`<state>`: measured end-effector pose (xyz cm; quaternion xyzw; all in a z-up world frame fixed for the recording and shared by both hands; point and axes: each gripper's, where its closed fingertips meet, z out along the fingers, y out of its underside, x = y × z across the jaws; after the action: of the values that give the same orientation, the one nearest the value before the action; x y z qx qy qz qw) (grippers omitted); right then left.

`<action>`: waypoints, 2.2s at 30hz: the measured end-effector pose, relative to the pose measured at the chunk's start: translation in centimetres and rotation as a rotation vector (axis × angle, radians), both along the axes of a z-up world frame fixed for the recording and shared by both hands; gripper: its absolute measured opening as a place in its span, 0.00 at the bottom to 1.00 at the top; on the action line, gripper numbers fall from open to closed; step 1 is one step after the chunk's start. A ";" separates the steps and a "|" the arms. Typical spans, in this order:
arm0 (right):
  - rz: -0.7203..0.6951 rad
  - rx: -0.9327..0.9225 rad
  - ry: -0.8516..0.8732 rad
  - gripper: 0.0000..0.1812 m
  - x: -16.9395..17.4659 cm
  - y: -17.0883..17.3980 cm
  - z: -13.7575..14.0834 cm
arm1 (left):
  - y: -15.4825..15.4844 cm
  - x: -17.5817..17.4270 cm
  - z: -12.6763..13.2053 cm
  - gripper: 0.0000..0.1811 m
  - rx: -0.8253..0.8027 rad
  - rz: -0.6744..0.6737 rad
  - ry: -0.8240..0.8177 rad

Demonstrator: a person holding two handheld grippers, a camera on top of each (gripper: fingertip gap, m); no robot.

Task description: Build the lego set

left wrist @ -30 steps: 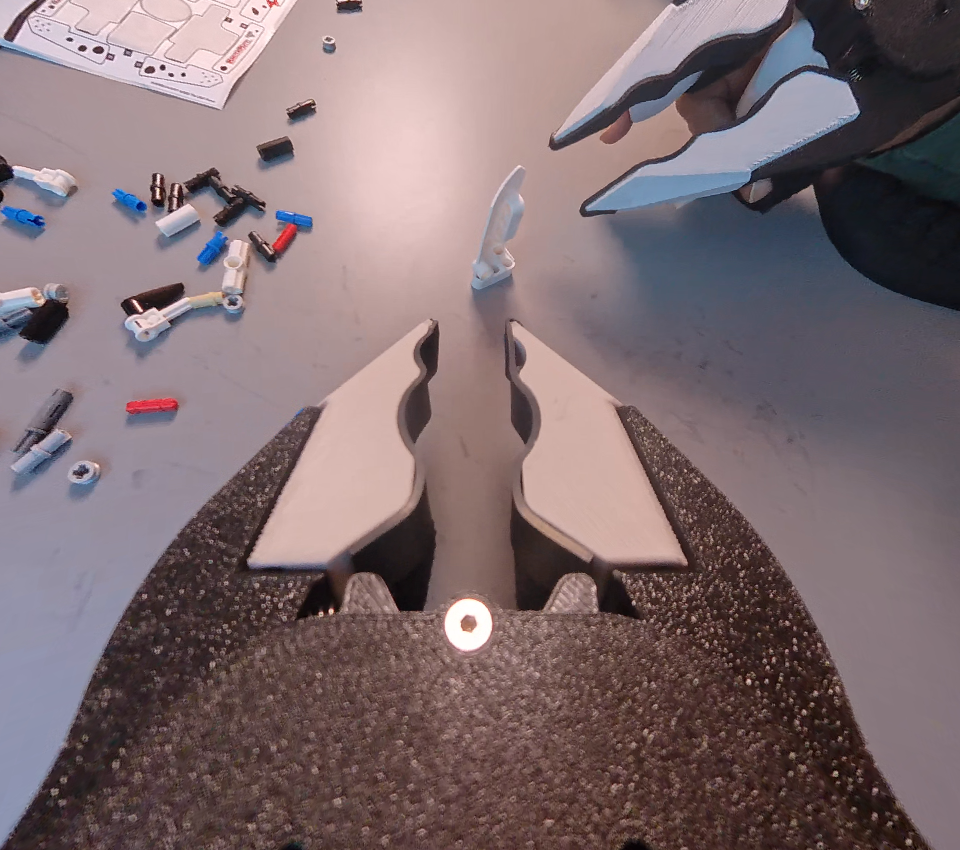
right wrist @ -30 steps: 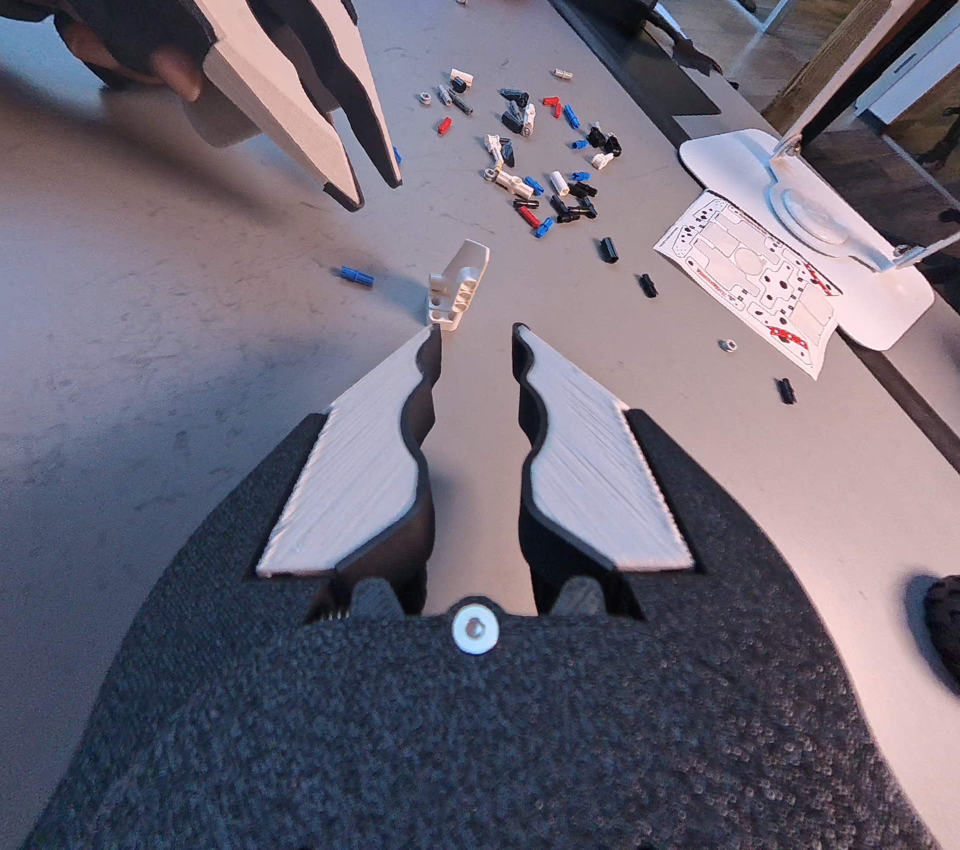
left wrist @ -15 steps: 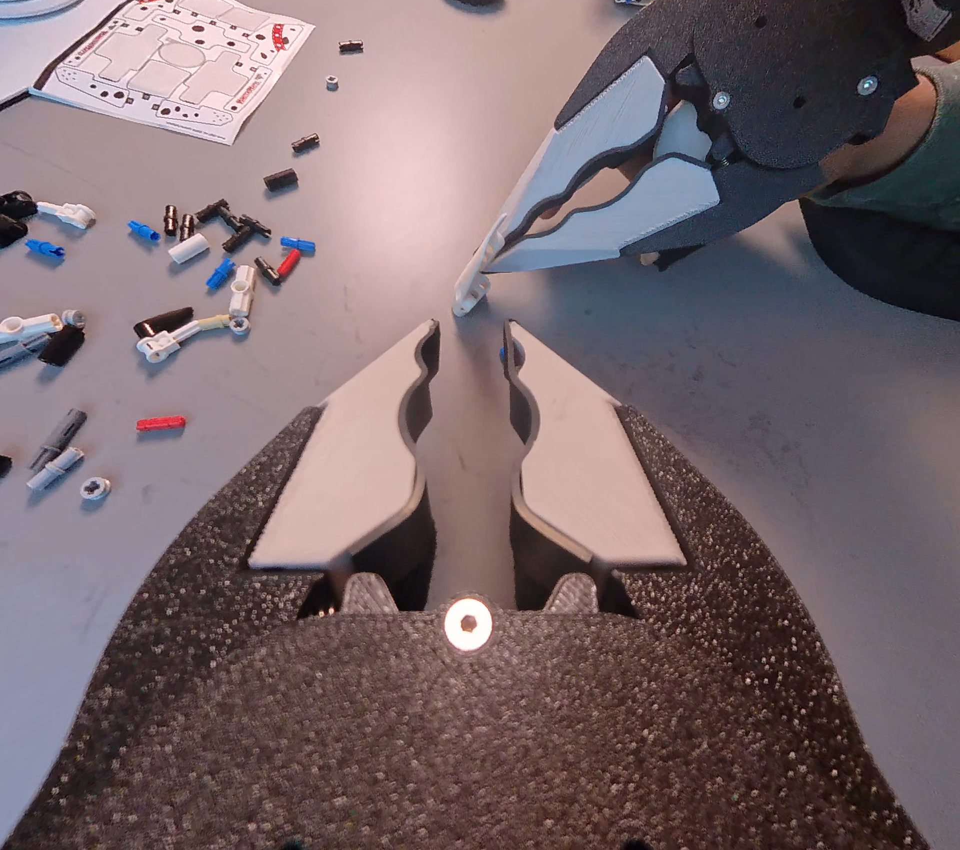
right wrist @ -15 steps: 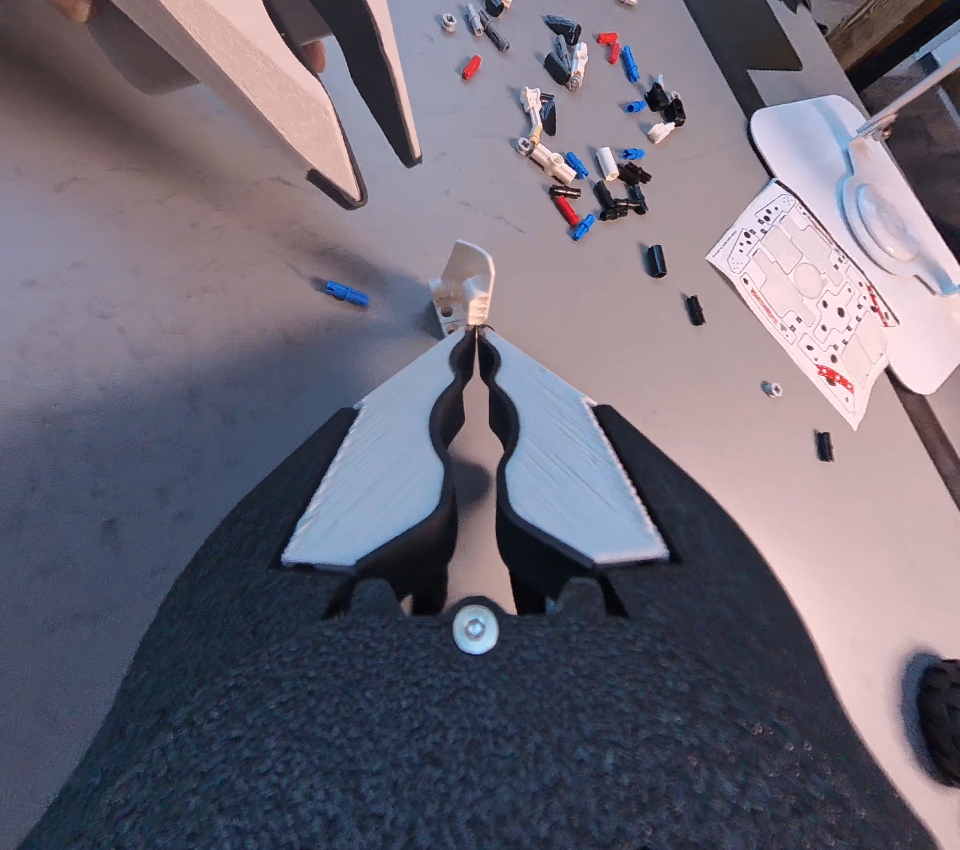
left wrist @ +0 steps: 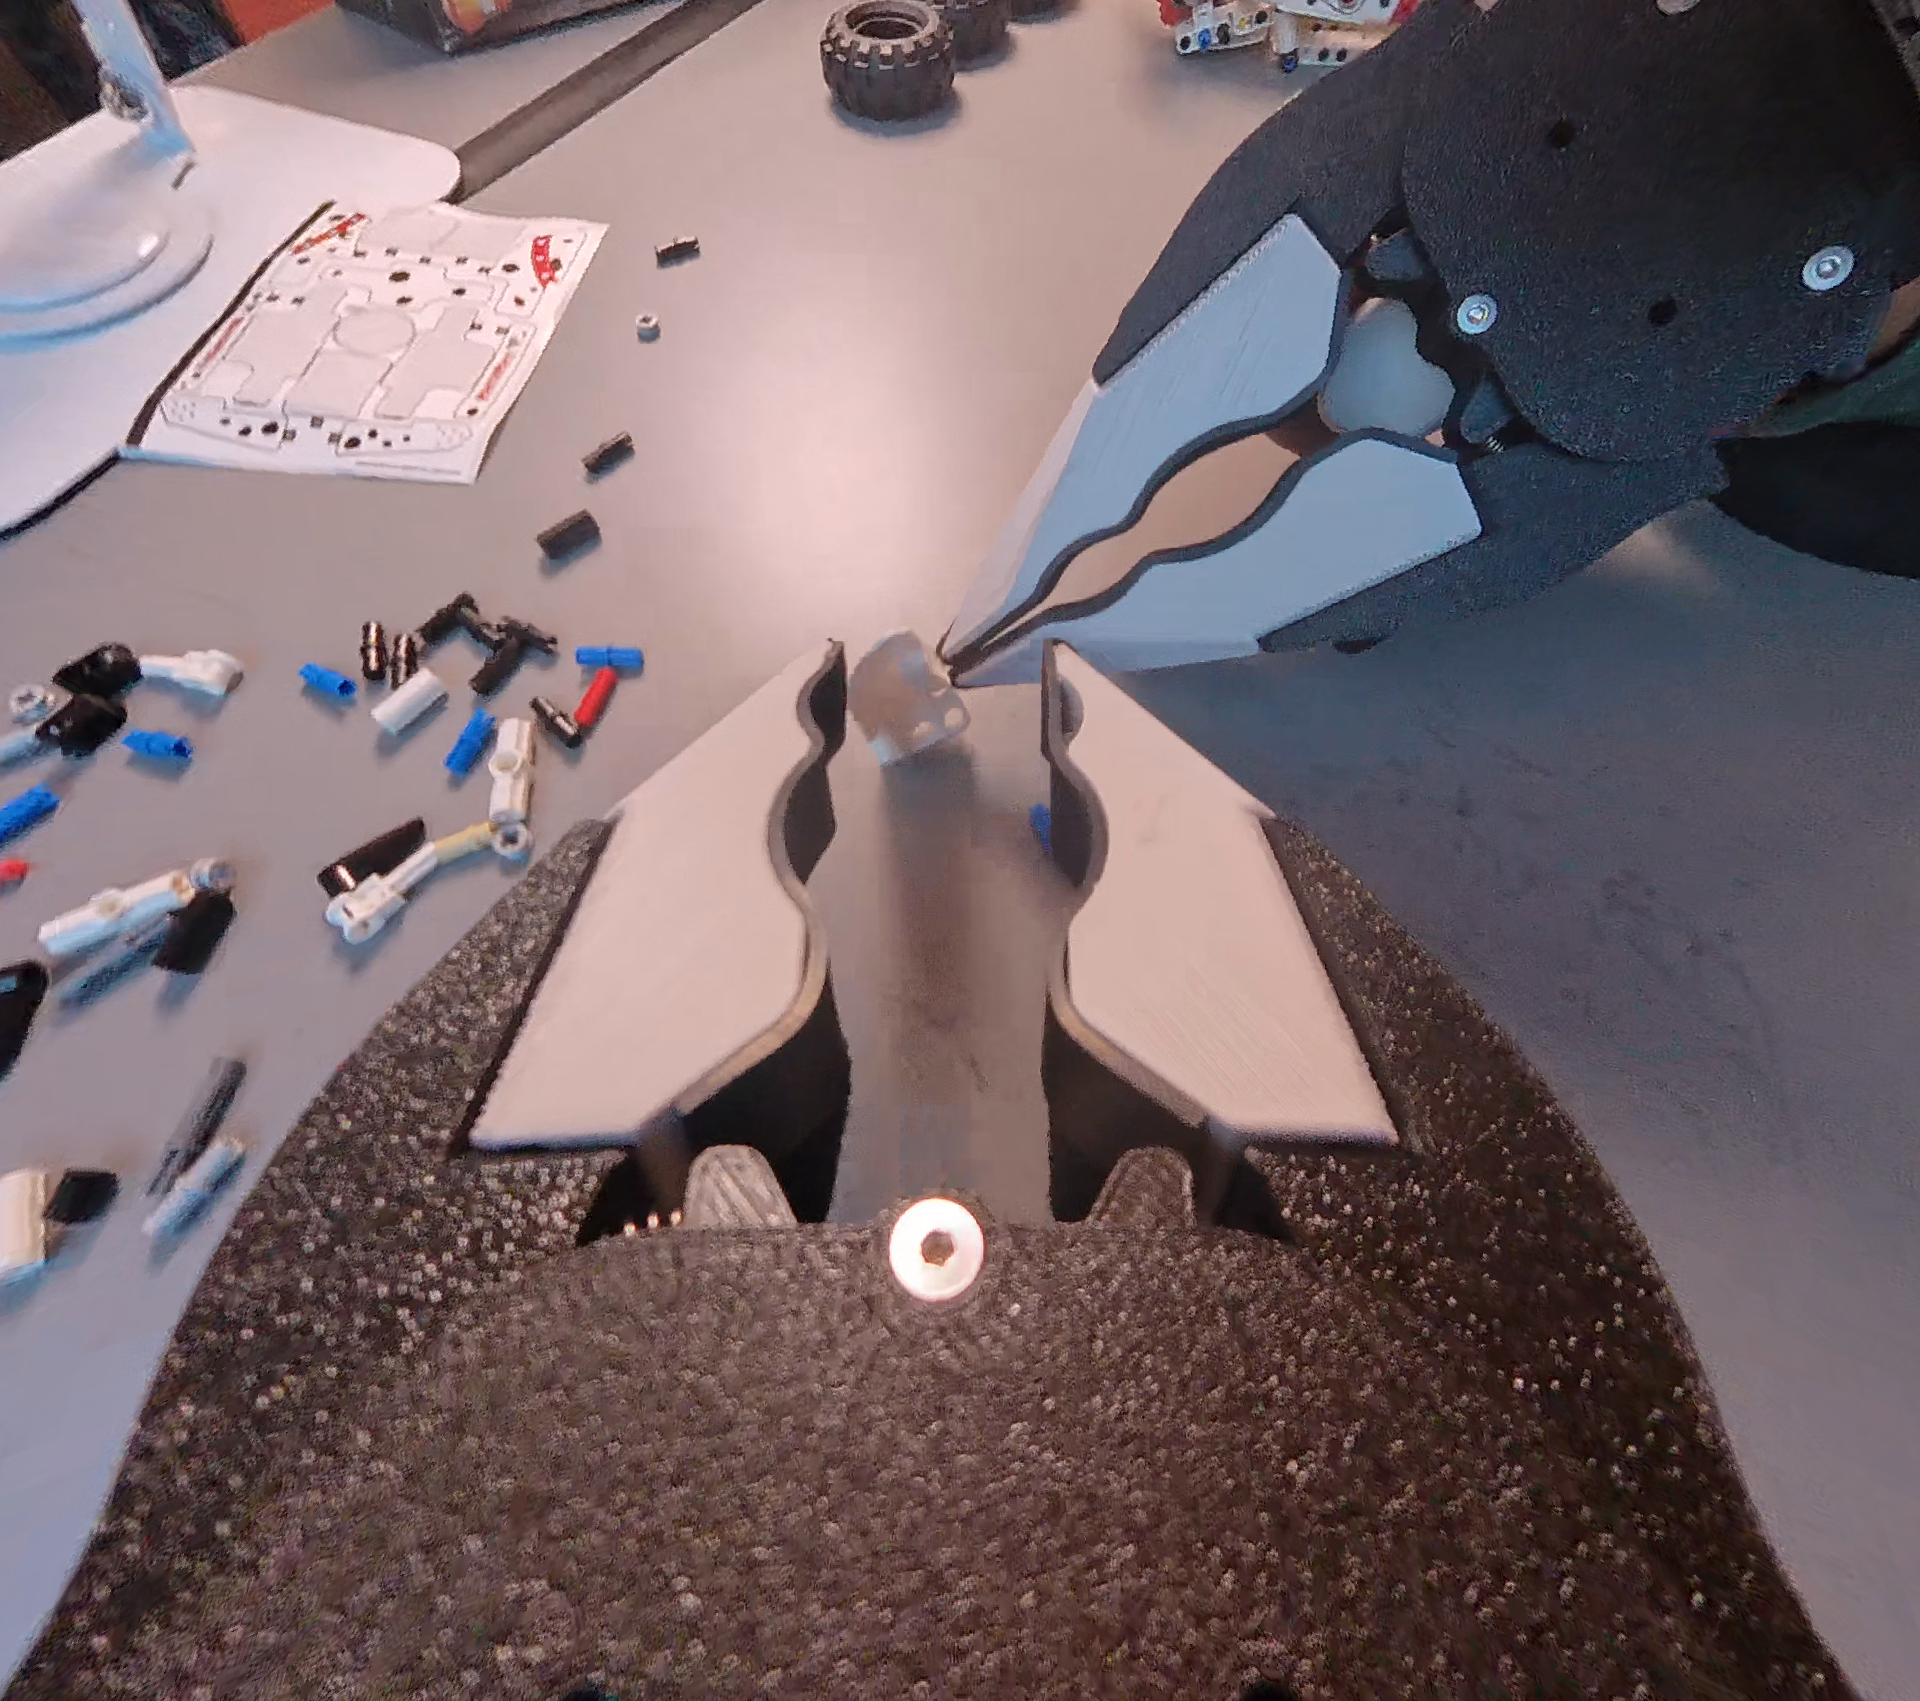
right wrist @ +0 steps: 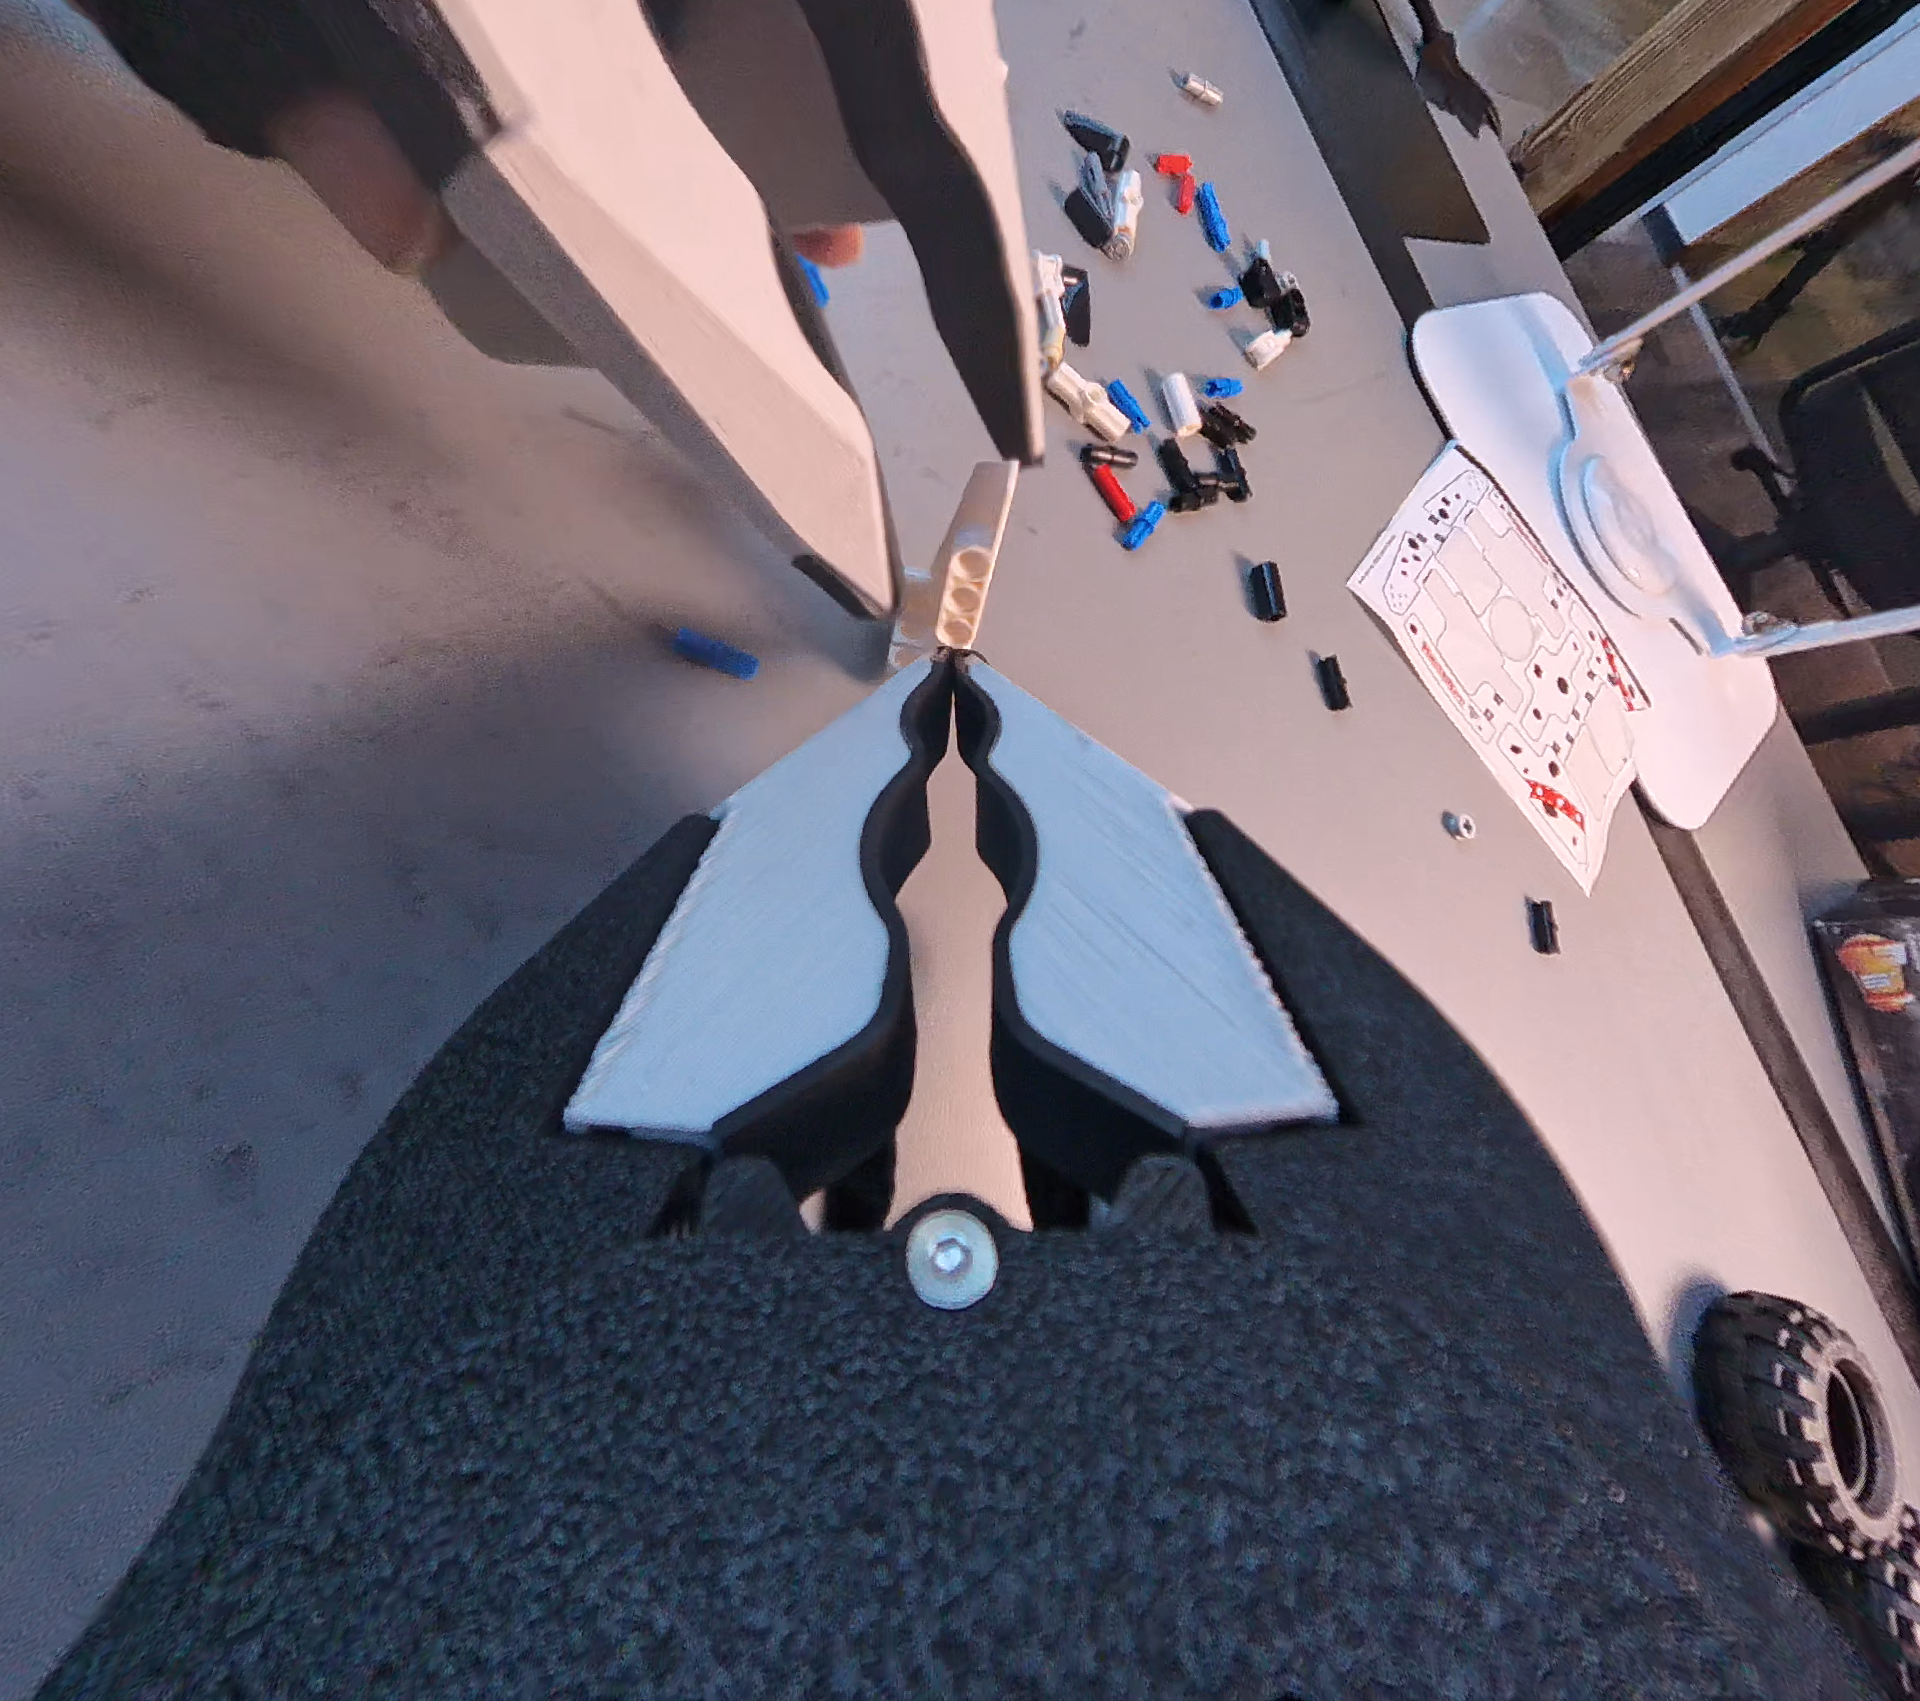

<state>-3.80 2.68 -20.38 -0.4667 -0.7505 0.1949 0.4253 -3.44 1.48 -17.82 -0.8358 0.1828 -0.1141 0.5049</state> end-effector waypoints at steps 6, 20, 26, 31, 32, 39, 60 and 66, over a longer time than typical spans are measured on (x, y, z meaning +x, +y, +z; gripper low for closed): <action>0.068 0.079 0.040 0.00 0.4 -1.3 0.6 | -0.2 -0.2 0.0 0.07 0.027 -0.042 0.030; 0.077 -0.113 0.130 0.06 1.6 -0.4 2.3 | -1.0 -0.9 0.6 0.00 0.044 -0.058 -0.041; 0.209 -0.319 0.202 0.19 1.8 -2.8 4.0 | -2.1 0.9 5.9 0.00 0.231 -0.163 -0.305; 0.306 -0.517 0.277 0.15 2.2 -5.0 6.3 | -3.2 1.4 8.4 0.00 0.335 -0.219 -0.457; 0.300 -0.535 0.294 0.10 2.2 -4.9 6.6 | -3.3 1.4 8.6 0.00 0.345 -0.227 -0.472; 0.291 -0.426 0.320 0.08 2.3 -4.3 6.9 | -3.0 0.5 7.8 0.01 0.302 -0.189 -0.467; 0.231 0.679 0.042 0.08 0.7 0.1 0.2 | -1.8 -2.4 -1.2 0.17 -0.088 0.032 -0.057; 0.266 0.729 0.046 0.08 0.6 -0.5 0.1 | -1.6 -1.8 -2.5 0.07 -0.087 -0.018 0.131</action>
<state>-3.16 2.21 -20.32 -0.1790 -0.8148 -0.0210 0.5510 -5.28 -0.09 -20.28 -0.8610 0.2178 -0.0714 0.4541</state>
